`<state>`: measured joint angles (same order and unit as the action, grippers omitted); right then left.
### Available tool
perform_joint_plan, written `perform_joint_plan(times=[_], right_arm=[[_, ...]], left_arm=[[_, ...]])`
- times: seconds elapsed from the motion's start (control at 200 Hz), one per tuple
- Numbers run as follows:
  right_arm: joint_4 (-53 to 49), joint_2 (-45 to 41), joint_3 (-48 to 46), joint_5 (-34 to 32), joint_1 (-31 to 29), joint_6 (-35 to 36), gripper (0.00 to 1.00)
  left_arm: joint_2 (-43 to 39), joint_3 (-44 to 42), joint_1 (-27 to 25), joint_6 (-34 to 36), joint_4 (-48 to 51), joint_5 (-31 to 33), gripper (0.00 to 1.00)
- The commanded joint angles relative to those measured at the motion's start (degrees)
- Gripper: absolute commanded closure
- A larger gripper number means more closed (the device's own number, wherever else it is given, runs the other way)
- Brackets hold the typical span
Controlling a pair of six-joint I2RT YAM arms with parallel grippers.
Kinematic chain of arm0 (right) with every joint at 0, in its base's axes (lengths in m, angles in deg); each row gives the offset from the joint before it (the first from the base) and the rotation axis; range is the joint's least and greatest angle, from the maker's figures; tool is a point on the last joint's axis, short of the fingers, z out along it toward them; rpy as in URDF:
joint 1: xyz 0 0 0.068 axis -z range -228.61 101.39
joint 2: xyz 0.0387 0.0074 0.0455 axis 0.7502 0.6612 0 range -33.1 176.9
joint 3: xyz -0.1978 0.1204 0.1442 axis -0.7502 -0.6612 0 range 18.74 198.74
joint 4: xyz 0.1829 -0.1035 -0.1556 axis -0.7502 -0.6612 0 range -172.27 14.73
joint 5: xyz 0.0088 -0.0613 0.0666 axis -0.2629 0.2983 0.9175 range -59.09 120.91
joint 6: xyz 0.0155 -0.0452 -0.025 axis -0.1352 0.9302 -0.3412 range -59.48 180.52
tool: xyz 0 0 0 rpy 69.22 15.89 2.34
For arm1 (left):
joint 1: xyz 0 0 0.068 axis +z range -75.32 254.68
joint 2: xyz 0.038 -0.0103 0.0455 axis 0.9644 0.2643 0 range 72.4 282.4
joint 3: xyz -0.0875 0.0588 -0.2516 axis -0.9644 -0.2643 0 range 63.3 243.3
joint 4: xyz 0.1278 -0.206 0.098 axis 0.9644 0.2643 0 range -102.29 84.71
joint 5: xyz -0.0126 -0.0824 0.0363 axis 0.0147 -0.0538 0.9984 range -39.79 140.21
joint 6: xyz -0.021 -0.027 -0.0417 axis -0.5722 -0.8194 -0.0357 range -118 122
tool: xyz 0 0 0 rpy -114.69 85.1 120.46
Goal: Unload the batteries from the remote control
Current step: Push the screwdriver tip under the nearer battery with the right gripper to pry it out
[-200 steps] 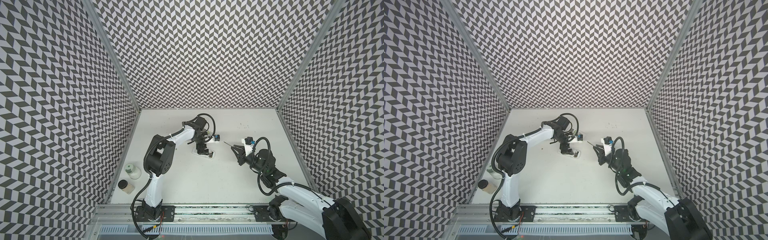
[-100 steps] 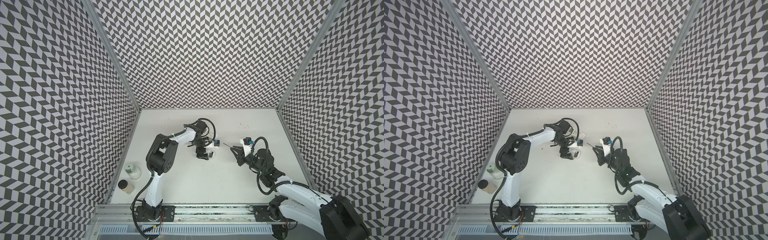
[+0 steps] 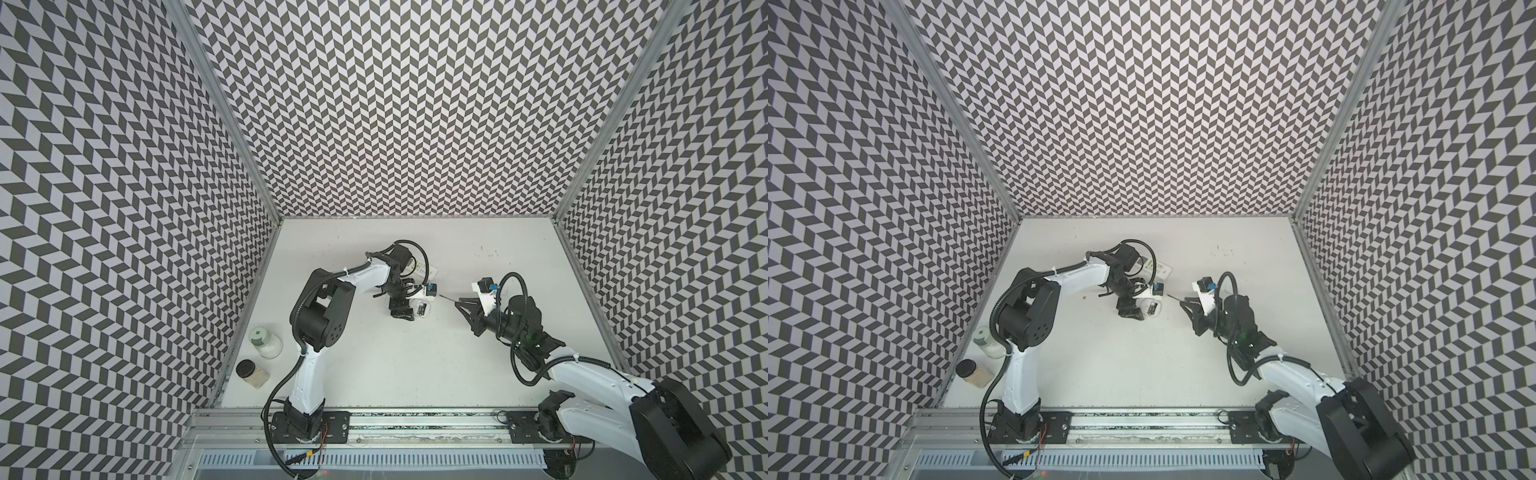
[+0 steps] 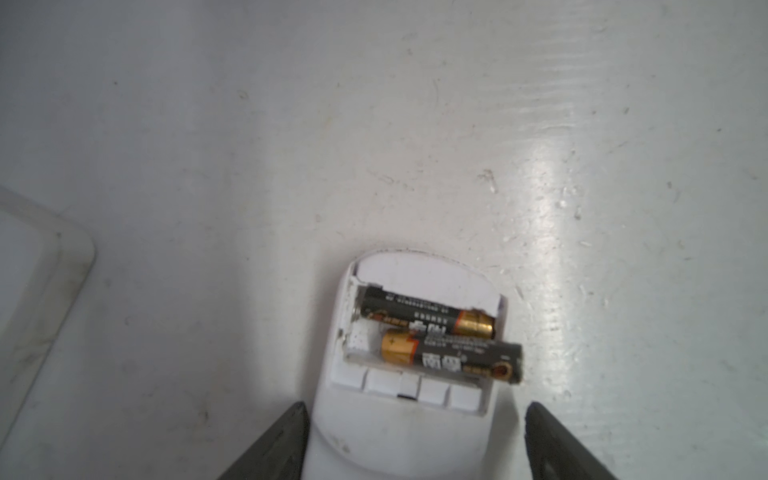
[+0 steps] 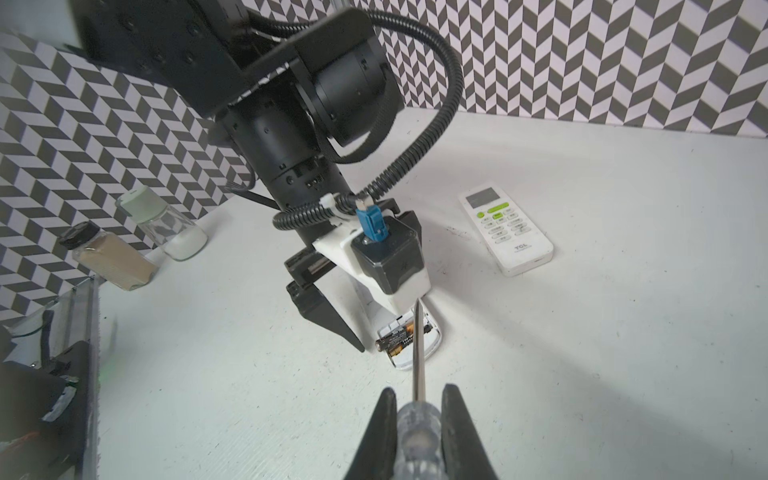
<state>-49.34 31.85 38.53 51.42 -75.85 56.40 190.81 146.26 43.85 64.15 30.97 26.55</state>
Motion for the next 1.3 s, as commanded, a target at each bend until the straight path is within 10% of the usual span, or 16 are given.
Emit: perform_joint_plan(times=[0.0, 0.716, 1.297], right_arm=[[-1.8, 2.7, 2.9, 2.2, 0.0, -0.9, 1.00], [1.4, 15.7, 7.1, 11.2, -4.2, -9.5, 1.00], [-2.9, 19.4, 9.1, 0.2, -5.0, -9.0, 1.00]], left_arm=[[-0.8, -2.2, 0.2, 0.0, 2.2, 1.2, 0.29], [-2.4, -5.5, -1.1, -7.2, -1.7, -1.7, 0.43], [-2.9, -5.5, -1.8, -7.4, -2.4, 0.2, 0.42]])
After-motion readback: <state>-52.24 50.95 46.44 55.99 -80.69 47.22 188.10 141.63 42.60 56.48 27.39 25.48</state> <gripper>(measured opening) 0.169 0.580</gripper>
